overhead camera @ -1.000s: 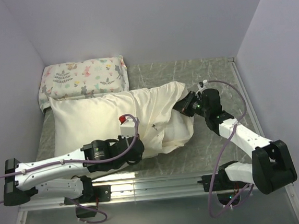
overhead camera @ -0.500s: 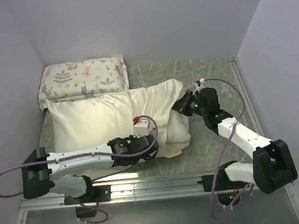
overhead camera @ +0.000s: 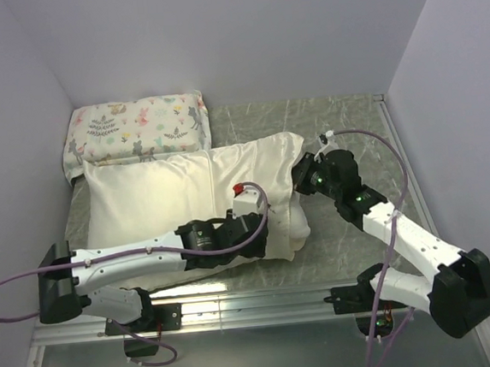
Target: Remove the pillowcase from the pillow
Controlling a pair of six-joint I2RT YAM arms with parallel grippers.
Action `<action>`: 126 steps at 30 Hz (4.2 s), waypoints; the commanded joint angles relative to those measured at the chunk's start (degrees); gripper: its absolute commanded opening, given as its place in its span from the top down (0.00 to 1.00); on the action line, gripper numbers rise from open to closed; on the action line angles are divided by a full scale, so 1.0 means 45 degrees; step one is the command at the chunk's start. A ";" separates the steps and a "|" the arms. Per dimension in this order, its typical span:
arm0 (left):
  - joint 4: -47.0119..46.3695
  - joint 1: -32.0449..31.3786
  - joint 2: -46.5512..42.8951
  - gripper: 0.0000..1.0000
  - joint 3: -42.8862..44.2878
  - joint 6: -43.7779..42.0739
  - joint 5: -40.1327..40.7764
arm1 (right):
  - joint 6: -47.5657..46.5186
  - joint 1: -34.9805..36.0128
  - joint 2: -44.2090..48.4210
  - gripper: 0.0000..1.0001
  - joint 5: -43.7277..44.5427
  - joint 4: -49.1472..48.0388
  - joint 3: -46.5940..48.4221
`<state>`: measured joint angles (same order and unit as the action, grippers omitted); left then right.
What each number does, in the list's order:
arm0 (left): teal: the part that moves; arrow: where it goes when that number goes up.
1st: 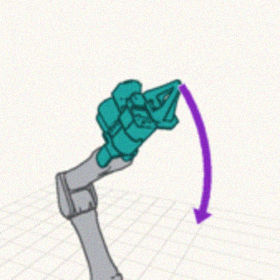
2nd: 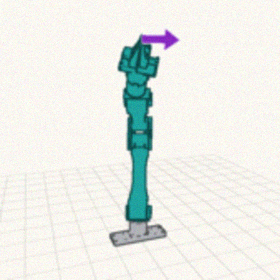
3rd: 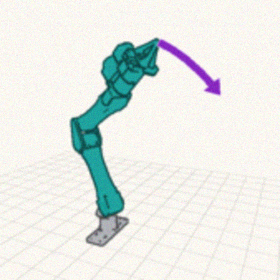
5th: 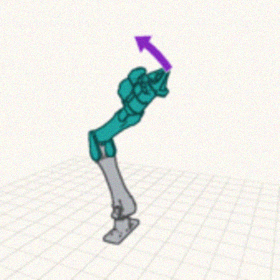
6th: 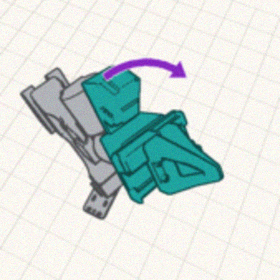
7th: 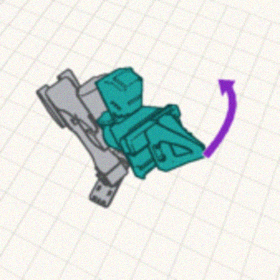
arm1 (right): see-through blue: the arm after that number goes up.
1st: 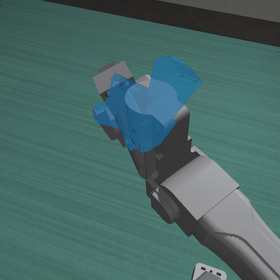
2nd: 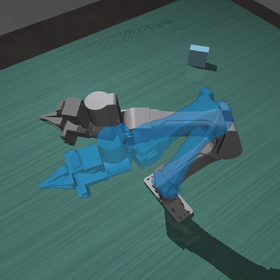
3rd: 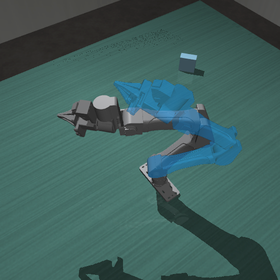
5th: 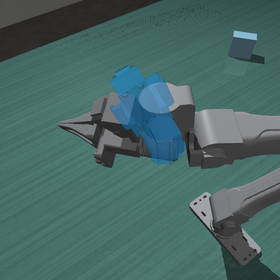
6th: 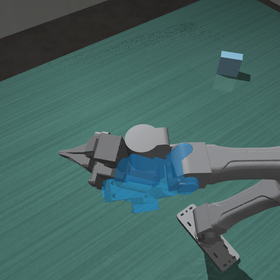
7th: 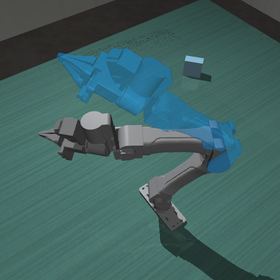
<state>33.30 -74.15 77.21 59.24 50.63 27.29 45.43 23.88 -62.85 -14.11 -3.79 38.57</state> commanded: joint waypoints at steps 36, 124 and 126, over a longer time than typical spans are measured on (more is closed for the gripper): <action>0.0783 0.6535 0.6766 0.02 1.2672 -0.7910 -0.6724 | -0.1443 0.2018 0.2424 1.00 0.1807 0.1487 0.2327; -0.0424 0.4218 -0.1219 0.01 0.6550 -0.6350 -0.2393 | -0.3884 0.2408 0.0842 1.00 0.4756 0.5296 0.9710; -0.0952 0.3940 -0.1453 0.03 0.6017 -0.6038 -0.2411 | -0.3904 0.2408 0.0783 1.00 0.4815 0.5412 0.9944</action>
<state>34.30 -54.02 71.57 89.84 20.62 19.05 28.60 35.40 -59.99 5.21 27.42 78.04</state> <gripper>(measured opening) 0.982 0.170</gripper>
